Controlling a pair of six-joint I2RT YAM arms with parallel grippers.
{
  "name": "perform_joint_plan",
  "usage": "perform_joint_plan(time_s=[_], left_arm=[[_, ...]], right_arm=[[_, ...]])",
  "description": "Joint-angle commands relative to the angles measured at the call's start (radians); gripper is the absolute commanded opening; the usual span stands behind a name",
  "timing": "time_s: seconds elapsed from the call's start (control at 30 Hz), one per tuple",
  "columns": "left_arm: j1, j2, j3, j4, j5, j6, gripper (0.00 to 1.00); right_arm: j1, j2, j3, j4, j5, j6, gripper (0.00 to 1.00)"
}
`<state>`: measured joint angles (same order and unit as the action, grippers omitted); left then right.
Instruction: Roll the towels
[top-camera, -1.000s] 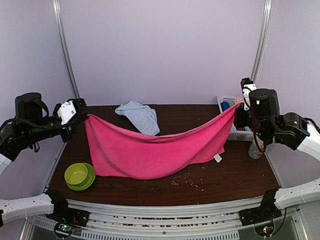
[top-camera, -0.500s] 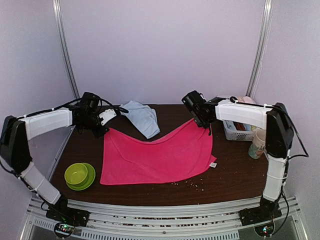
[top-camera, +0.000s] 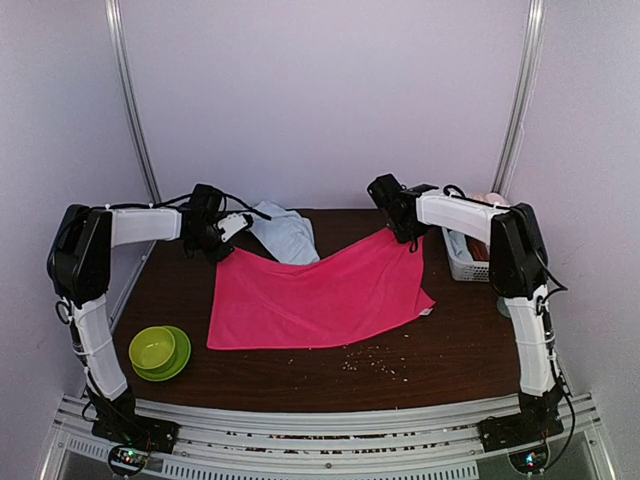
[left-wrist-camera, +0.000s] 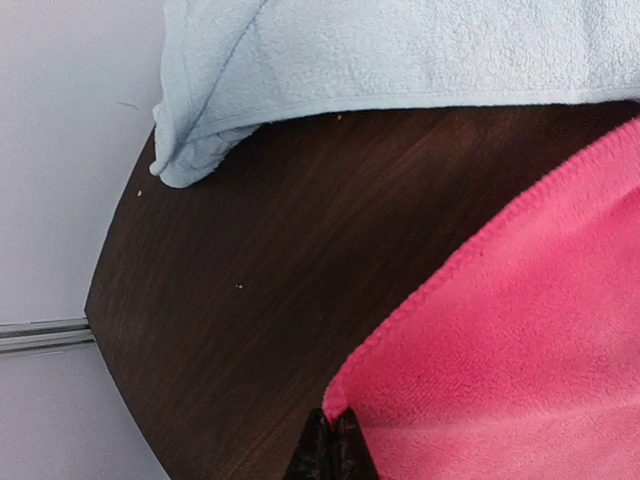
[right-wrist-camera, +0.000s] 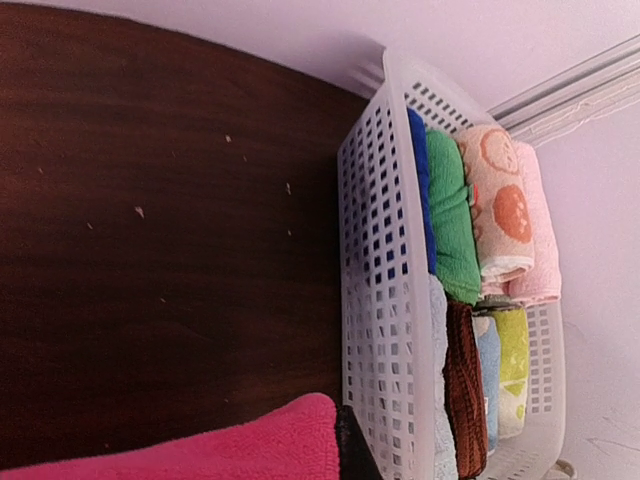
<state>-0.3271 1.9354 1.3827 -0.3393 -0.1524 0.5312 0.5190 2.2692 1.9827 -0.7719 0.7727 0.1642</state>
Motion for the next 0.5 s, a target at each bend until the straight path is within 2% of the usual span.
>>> perform_joint_plan(time_s=[0.0,0.13,0.33,0.47], left_arm=[[0.022,-0.083,-0.064,0.082,0.046,-0.001,0.00],[0.029,-0.156,-0.144,0.102,0.102,0.020,0.00],[0.047,-0.222,-0.200,0.191,0.052,-0.026,0.00],[0.060,-0.301,-0.225,0.190,0.071,-0.033,0.00]], right_arm=[[-0.035,-0.092,-0.136,0.028,-0.032,0.003,0.00],[-0.050,-0.154,-0.235,0.067,-0.052,0.002,0.00],[-0.049,-0.181,-0.256,0.115,-0.050,-0.026,0.00],[-0.030,-0.272,-0.332,0.161,-0.054,-0.024,0.00]])
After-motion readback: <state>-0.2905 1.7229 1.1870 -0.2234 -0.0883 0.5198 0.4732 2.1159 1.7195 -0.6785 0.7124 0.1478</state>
